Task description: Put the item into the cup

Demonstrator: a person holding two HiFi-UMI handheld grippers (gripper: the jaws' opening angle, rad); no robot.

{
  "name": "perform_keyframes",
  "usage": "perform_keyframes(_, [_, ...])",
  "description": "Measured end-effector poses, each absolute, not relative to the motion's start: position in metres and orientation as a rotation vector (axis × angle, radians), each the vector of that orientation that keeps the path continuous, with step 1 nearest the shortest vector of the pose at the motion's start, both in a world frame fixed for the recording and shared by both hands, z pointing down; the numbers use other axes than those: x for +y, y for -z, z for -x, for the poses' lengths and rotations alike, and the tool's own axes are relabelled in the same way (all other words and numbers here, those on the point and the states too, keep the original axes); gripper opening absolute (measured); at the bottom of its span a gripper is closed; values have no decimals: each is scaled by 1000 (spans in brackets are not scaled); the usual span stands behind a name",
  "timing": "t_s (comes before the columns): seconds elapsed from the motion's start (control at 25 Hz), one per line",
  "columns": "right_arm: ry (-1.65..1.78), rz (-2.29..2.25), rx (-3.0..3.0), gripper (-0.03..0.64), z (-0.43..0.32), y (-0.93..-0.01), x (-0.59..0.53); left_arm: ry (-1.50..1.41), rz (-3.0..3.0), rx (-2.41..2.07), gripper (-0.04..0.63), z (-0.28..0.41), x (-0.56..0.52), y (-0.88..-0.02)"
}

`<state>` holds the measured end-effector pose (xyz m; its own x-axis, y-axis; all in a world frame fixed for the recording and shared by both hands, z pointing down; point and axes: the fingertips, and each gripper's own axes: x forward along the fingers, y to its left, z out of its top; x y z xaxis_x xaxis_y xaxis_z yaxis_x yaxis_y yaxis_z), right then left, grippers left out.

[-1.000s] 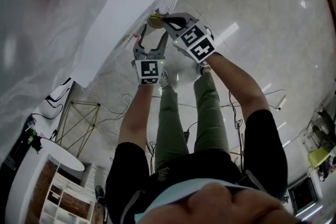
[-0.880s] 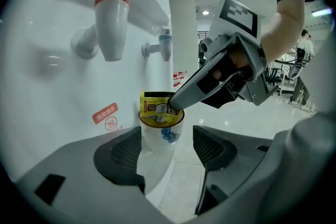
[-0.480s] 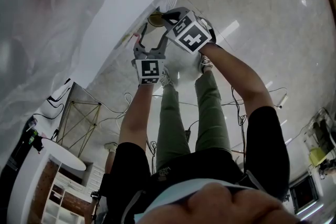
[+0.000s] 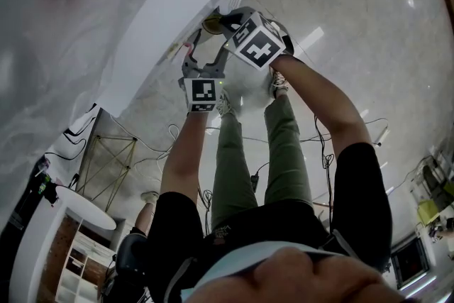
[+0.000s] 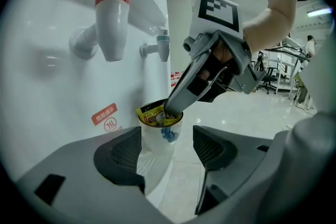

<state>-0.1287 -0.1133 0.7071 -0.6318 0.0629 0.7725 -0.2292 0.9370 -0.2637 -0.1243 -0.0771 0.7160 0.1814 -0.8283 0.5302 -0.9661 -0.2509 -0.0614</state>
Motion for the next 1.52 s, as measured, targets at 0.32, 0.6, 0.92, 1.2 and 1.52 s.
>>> perform_keyframes(0.32, [-500, -122, -2357, 159, 133, -695, -100, -676, -2171, -1685, 310, 126, -75, -717])
perform_keyframes(0.6, [-559, -239, -2484, 164, 121, -674, -108, -682, -2176, -1667, 313, 127, -69, -714])
perform_keyframes(0.92, [-582, -493, -2617, 120, 92, -634, -119, -643, -2218, -1640, 313, 117, -60, -691])
perform_keyframes(1.2, [-607, -694, -2681, 57, 62, -589, -103, -614, -2311, -1590, 309, 103, -43, -651])
perform_keyframes(1.52, [-659, -896, -2712, 52, 30, -535, -76, -532, -2431, -1535, 184, 86, -16, -586])
